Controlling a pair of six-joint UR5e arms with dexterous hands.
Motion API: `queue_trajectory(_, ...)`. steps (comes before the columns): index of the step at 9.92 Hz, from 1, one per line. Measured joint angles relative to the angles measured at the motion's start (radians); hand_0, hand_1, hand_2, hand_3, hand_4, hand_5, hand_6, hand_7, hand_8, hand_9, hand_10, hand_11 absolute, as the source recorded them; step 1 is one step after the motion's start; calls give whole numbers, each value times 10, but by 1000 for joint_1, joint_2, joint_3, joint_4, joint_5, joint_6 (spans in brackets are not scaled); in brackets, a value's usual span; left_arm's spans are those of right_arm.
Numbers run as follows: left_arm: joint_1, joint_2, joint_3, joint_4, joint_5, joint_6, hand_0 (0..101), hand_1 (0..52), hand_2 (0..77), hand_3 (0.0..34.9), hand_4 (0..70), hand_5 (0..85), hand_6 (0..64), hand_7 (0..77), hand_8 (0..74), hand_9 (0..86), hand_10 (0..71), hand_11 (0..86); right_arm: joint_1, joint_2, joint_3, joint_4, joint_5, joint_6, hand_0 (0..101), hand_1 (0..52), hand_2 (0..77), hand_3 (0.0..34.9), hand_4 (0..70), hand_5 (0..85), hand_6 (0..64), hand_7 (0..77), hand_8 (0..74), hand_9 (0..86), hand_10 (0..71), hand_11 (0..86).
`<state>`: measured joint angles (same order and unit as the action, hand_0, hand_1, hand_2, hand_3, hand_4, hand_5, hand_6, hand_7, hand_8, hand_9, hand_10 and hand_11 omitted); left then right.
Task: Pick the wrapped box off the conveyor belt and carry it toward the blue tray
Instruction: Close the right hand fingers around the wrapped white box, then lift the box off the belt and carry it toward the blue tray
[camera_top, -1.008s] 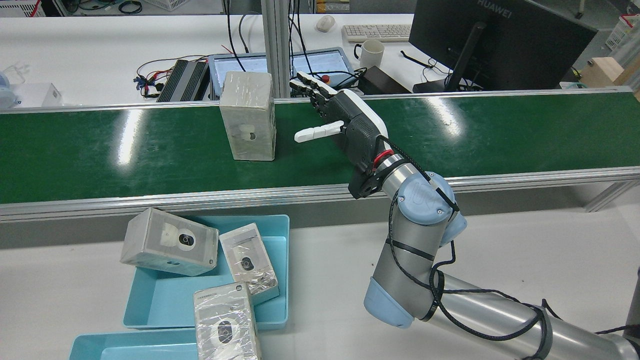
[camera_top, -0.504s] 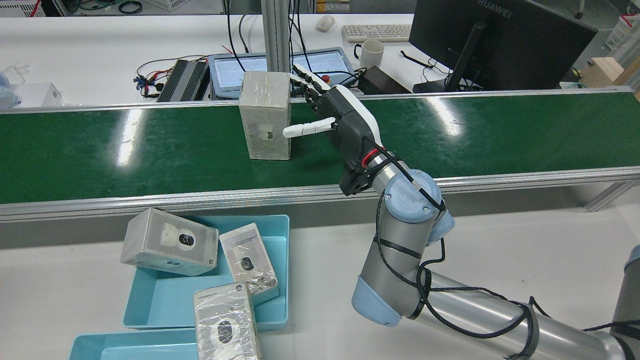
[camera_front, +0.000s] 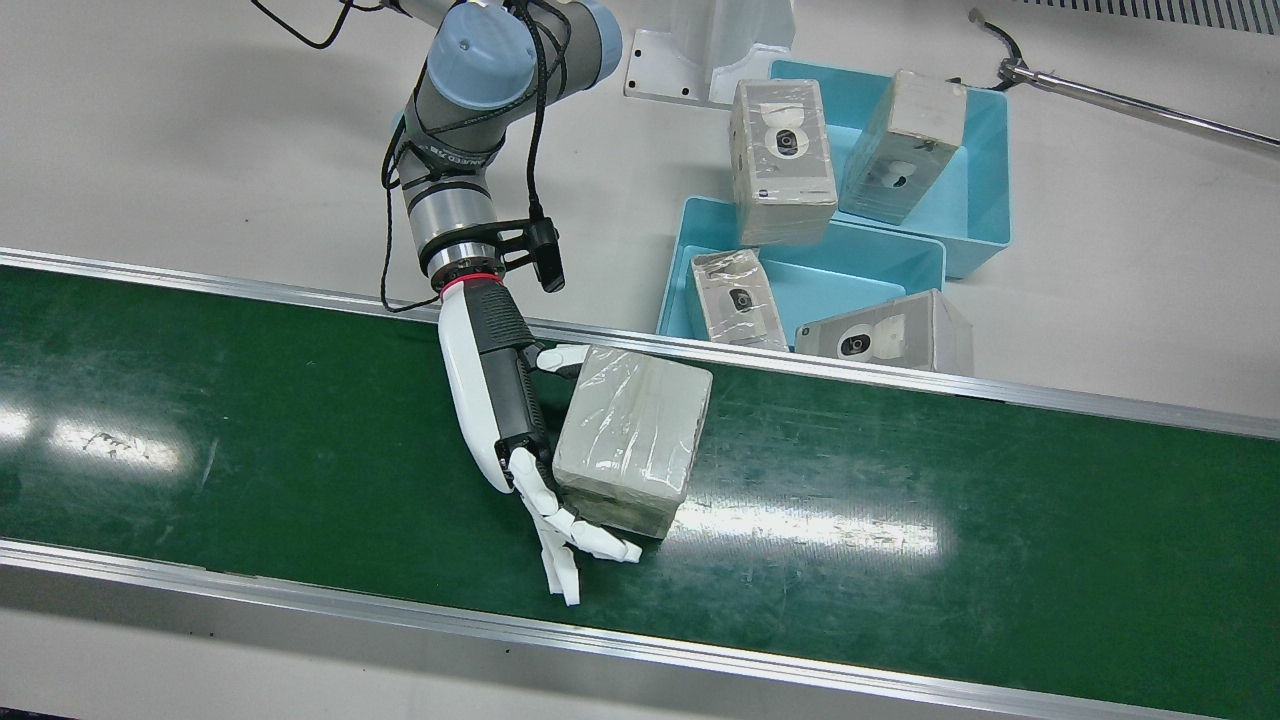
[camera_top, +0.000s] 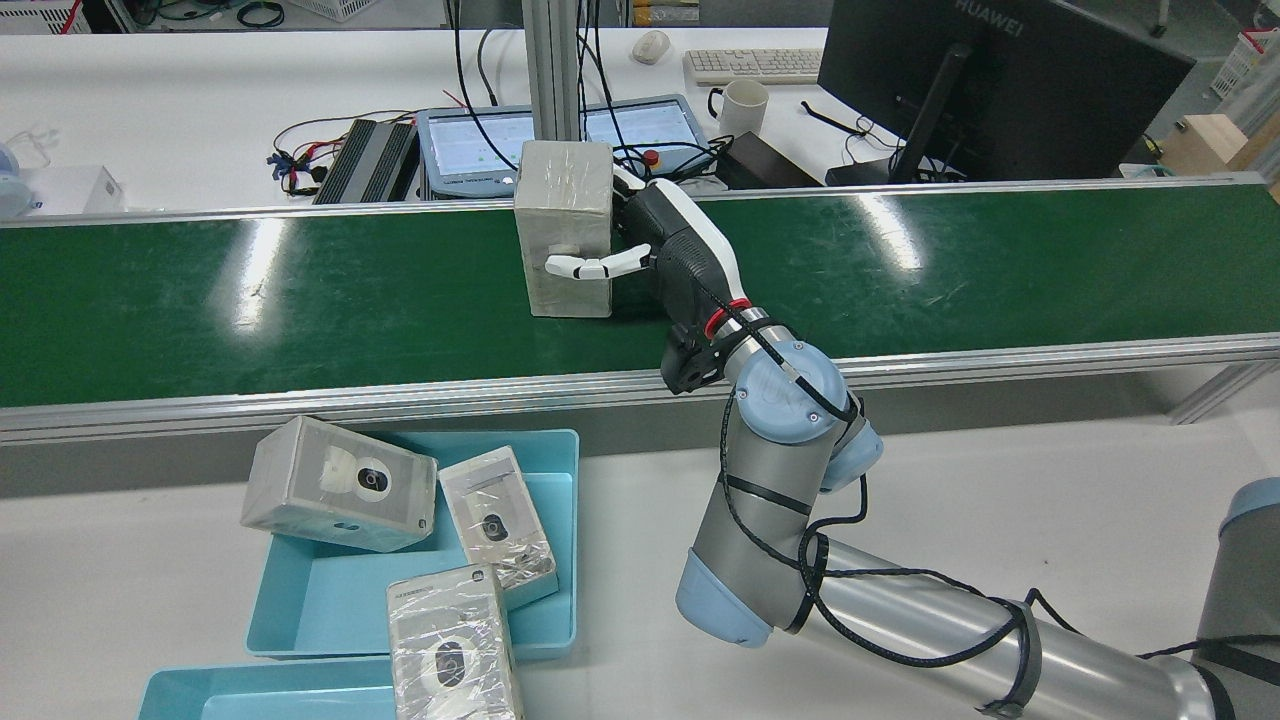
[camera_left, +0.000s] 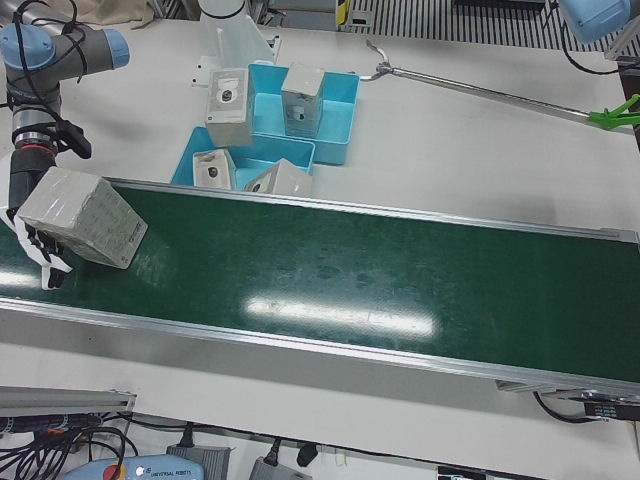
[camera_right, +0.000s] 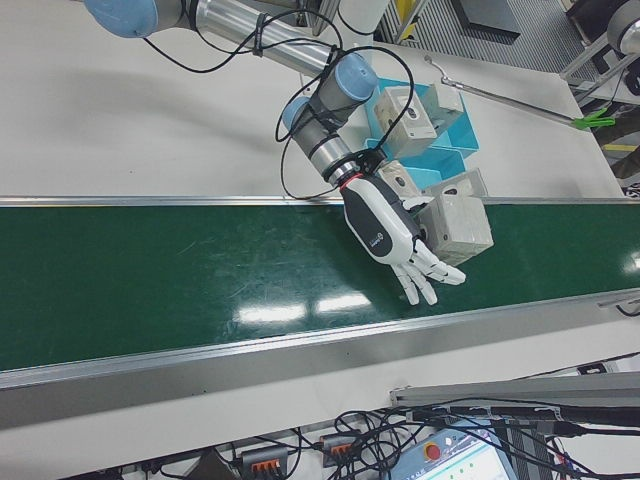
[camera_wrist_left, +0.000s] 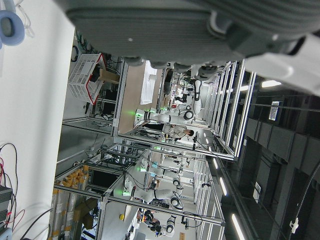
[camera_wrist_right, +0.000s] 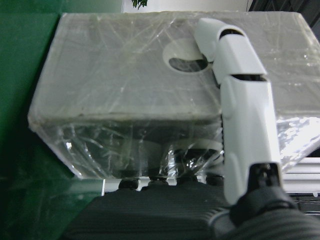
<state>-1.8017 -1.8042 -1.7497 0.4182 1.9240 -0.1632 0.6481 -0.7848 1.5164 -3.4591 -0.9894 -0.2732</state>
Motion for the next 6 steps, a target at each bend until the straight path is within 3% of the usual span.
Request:
queue_trajectory(1, 0, 0, 0, 0, 0, 0, 0, 0, 11, 0, 0, 11, 5, 5, 5, 5, 5, 5, 0, 4, -6, 0, 6, -1, 537, 229, 273, 52, 115, 218, 120, 240, 71, 16, 27, 11)
queue_trajectory(2, 0, 0, 0, 0, 0, 0, 0, 0, 5, 0, 0, 11, 5, 5, 5, 5, 5, 5, 0, 7, -7, 0, 12, -1, 565, 202, 300, 2, 235, 311, 202, 322, 169, 65, 109, 11)
queue_trajectory(3, 0, 0, 0, 0, 0, 0, 0, 0, 5, 0, 0, 11, 5, 5, 5, 5, 5, 5, 1, 9, -4, -2, 15, -1, 576, 180, 305, 1, 267, 322, 229, 338, 355, 262, 218, 109)
queue_trajectory(4, 0, 0, 0, 0, 0, 0, 0, 0, 11, 0, 0, 11, 5, 5, 5, 5, 5, 5, 1, 8, 6, -4, 16, -1, 576, 180, 305, 1, 267, 322, 229, 338, 355, 262, 218, 109)
queue_trajectory(5, 0, 0, 0, 0, 0, 0, 0, 0, 11, 0, 0, 11, 5, 5, 5, 5, 5, 5, 2, 4, 31, -9, 16, -2, 543, 44, 289, 0, 327, 409, 322, 431, 469, 344, 398, 289)
queue_trajectory(6, 0, 0, 0, 0, 0, 0, 0, 0, 11, 0, 0, 11, 5, 5, 5, 5, 5, 5, 0, -7, 76, -26, 16, -3, 543, 44, 289, 0, 327, 409, 322, 431, 469, 344, 398, 289)
